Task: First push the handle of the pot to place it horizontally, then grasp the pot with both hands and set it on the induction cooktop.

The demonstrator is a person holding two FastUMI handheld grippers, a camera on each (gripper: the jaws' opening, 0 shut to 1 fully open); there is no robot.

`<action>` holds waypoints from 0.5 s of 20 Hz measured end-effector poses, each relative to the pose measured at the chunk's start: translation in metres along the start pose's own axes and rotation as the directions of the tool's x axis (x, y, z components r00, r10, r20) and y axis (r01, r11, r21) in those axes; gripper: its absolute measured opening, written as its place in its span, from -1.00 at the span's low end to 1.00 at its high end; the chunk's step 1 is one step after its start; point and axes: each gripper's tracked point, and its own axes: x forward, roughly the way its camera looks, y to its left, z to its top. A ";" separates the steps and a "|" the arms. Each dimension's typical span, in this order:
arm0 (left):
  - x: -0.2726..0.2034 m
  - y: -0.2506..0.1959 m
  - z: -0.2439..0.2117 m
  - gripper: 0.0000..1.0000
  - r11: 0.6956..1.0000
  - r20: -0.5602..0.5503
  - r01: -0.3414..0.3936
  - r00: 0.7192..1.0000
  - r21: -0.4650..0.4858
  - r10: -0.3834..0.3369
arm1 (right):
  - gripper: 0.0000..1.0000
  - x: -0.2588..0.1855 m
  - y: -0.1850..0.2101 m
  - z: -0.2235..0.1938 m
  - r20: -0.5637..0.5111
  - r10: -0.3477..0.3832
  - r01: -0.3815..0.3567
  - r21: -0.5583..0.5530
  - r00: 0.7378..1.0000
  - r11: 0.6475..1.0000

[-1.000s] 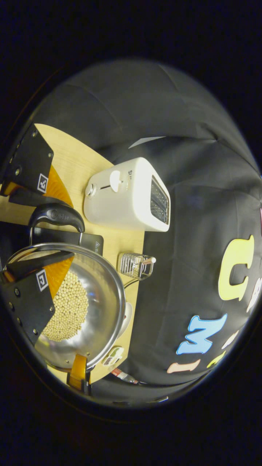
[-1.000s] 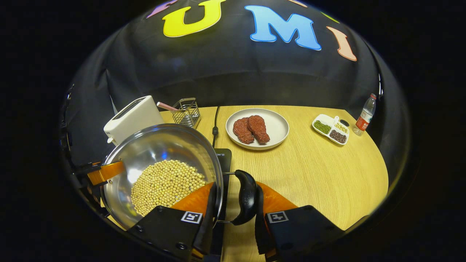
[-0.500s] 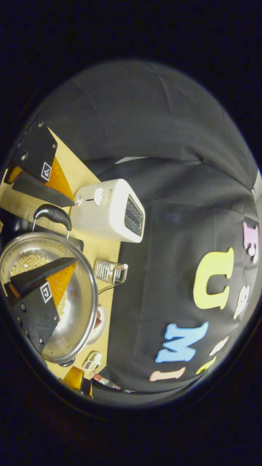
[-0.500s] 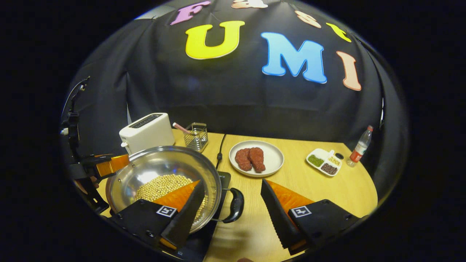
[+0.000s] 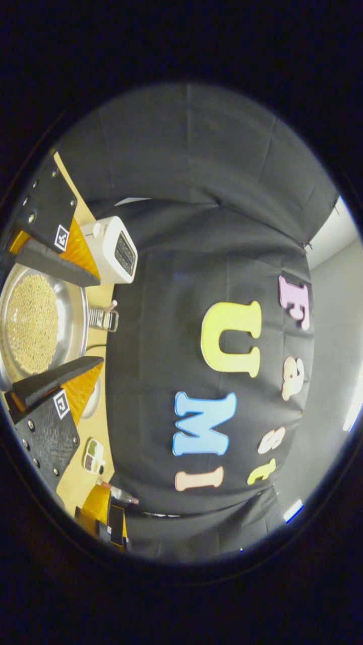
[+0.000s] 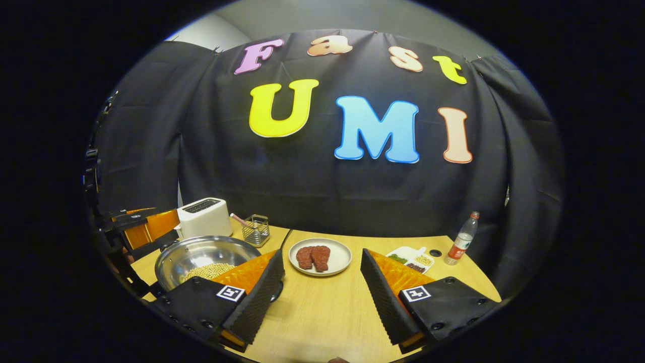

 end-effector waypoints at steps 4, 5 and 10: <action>-0.046 -0.075 0.030 0.60 0.999 0.047 0.042 0.998 0.016 -0.043 | 0.94 -0.045 -0.056 0.007 0.050 -0.018 0.018 0.005 0.999 1.000; -0.056 -0.093 0.036 0.62 0.998 0.057 0.052 0.997 0.019 -0.053 | 0.94 -0.056 -0.068 0.009 0.065 -0.020 0.019 0.017 0.998 1.000; -0.109 -0.165 0.065 0.60 0.997 0.104 0.079 0.991 0.022 -0.081 | 0.92 -0.107 -0.118 0.025 0.128 -0.018 0.010 0.062 0.992 0.998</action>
